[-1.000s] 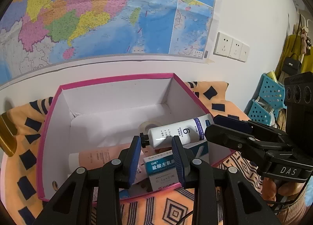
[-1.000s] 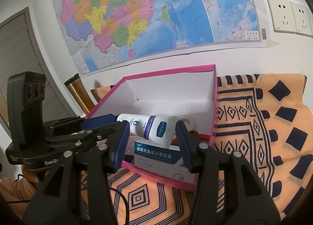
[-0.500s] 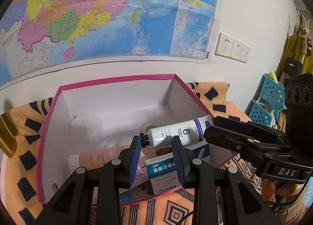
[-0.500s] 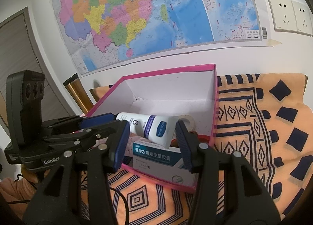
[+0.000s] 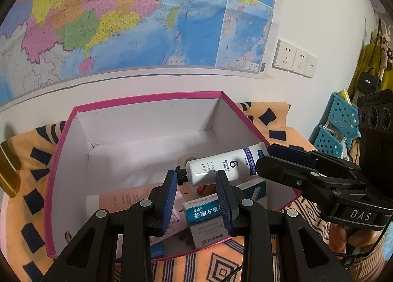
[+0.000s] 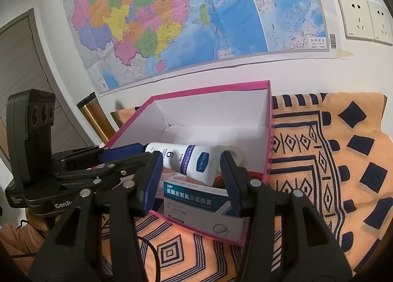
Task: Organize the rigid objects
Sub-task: 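Push the white tube down into the box beside the medicine box, left gripper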
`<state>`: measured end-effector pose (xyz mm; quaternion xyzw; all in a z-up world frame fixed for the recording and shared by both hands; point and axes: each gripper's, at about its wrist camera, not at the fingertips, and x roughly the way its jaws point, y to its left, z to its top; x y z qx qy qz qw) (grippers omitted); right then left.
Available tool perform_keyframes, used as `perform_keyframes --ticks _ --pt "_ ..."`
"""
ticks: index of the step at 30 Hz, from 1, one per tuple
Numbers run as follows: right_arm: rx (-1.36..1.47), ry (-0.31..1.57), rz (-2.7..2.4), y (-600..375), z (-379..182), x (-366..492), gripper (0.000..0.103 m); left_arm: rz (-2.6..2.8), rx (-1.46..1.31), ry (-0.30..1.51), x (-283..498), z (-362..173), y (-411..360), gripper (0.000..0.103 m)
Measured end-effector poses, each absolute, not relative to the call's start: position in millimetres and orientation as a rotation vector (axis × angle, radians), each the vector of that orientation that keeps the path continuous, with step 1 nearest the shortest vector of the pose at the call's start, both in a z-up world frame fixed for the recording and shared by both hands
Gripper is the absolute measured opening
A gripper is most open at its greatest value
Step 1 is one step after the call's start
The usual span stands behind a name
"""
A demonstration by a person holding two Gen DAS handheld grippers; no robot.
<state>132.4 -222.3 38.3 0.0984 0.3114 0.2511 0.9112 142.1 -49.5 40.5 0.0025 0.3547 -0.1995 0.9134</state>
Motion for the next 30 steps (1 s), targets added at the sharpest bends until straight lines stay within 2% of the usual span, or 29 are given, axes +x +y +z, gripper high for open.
perform_keyframes --ticks 30 --pt "0.200 0.667 0.504 -219 34 144 0.051 -0.401 0.002 0.754 154 34 -51 0.032"
